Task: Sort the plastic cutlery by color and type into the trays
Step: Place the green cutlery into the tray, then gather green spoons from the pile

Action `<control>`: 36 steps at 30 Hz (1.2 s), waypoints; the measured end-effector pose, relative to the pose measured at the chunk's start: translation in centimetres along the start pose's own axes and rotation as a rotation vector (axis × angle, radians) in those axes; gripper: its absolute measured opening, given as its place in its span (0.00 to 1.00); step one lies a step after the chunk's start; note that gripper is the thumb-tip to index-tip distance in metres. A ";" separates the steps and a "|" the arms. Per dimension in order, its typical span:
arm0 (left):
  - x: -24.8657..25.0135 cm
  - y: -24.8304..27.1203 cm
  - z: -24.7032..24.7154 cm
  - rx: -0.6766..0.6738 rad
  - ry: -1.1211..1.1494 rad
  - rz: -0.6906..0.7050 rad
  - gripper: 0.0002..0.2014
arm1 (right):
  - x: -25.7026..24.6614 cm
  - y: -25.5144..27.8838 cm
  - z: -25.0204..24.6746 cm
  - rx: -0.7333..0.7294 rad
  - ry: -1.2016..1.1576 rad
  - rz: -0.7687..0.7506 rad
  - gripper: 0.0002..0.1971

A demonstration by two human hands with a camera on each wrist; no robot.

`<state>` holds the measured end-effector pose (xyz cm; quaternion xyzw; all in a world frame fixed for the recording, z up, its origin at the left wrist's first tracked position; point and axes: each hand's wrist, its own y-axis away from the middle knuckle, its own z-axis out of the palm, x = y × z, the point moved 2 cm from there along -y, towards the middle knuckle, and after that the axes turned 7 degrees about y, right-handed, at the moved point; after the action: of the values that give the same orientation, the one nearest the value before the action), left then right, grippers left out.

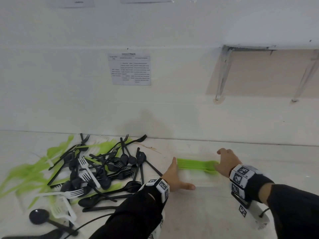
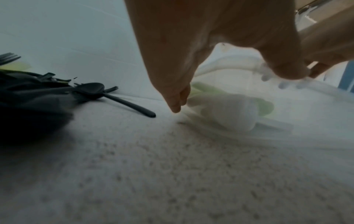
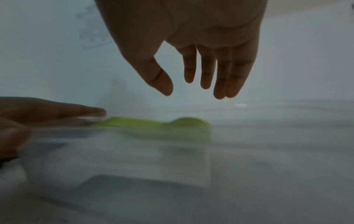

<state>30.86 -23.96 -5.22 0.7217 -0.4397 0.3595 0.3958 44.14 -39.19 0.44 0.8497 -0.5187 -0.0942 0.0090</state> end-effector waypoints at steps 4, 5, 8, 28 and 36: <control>0.1 1.1 -1.9 0.010 0.008 -0.005 0.61 | -3.7 0.8 -2.0 0.075 -0.020 -0.131 0.20; 0.0 1.6 -2.7 0.026 0.026 0.000 0.60 | -5.1 1.0 -2.3 0.086 -0.040 -0.167 0.18; -1.1 3.6 -6.0 0.113 0.119 0.018 0.52 | -10.2 2.0 -2.3 0.097 -0.105 -0.267 0.13; -17.2 9.1 -32.7 0.593 -0.120 -0.039 0.14 | -42.1 -1.2 7.9 -0.172 -0.153 -0.428 0.23; -17.7 2.8 -36.9 0.483 -0.269 -0.004 0.18 | -45.2 -4.1 8.8 -0.192 0.103 -0.310 0.23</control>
<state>15.73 14.11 -4.01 0.8372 -0.3885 0.3542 0.1510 26.24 3.34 -1.82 0.9184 -0.3690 -0.0998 0.1020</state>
